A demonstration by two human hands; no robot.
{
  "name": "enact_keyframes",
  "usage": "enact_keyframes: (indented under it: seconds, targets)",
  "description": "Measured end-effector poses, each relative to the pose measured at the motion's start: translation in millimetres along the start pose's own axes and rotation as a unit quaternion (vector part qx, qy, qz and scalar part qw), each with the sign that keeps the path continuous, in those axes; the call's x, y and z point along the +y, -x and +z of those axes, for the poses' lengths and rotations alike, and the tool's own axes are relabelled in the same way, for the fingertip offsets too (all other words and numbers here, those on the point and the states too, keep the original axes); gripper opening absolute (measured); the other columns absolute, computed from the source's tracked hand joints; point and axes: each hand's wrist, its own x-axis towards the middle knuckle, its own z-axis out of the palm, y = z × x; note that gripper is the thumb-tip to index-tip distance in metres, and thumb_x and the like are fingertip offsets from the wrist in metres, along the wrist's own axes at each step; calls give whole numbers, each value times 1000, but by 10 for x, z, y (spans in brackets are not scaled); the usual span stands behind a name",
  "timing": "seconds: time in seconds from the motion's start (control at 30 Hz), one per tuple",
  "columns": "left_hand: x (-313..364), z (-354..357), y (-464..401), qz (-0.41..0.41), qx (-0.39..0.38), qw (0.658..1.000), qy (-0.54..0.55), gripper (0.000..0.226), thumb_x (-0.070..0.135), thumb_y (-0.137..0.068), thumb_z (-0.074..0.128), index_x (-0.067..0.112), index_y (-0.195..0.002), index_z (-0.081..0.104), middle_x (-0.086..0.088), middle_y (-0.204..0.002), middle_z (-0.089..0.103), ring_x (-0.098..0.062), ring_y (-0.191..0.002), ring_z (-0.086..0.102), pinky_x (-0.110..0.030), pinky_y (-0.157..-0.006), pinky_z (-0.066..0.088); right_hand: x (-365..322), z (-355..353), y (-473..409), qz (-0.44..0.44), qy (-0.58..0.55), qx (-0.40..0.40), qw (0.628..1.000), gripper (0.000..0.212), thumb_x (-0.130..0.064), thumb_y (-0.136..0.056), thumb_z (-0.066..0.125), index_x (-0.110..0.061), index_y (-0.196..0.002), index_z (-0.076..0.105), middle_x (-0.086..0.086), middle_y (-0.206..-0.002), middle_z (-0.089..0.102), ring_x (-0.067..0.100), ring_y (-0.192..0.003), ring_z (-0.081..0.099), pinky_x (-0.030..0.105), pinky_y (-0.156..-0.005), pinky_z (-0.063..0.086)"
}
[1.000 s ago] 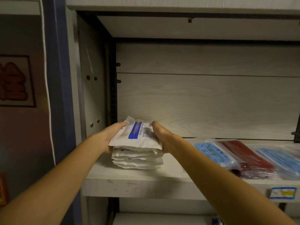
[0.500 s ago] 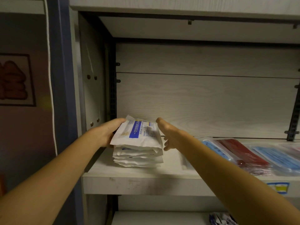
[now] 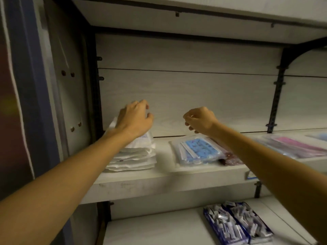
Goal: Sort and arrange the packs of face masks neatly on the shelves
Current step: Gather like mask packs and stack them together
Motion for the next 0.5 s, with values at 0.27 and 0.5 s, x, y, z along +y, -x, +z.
enact_keyframes:
  seconds: [0.27,0.5]
  targets:
    - [810,367,131,78,-61,994,43,31,27,-90,51,13,-117,57,-10,-123,59,-29,-111,54,-33,-89,44,629,-309,95,10,135,0,991,26,-17,-93,56,-13,-117,65,13,-113,67,26,-95,64,24,-78,47]
    - [1184,792,80,-120,-296,948,15,39,32,-90,54,8,-121,52,-14,-124,55,-31,-109,56,-29,-78,45,988,-407,-24,0,151,-62,987,25,-14,-95,53,-11,-115,67,10,-120,65,25,-107,61,19,-79,40]
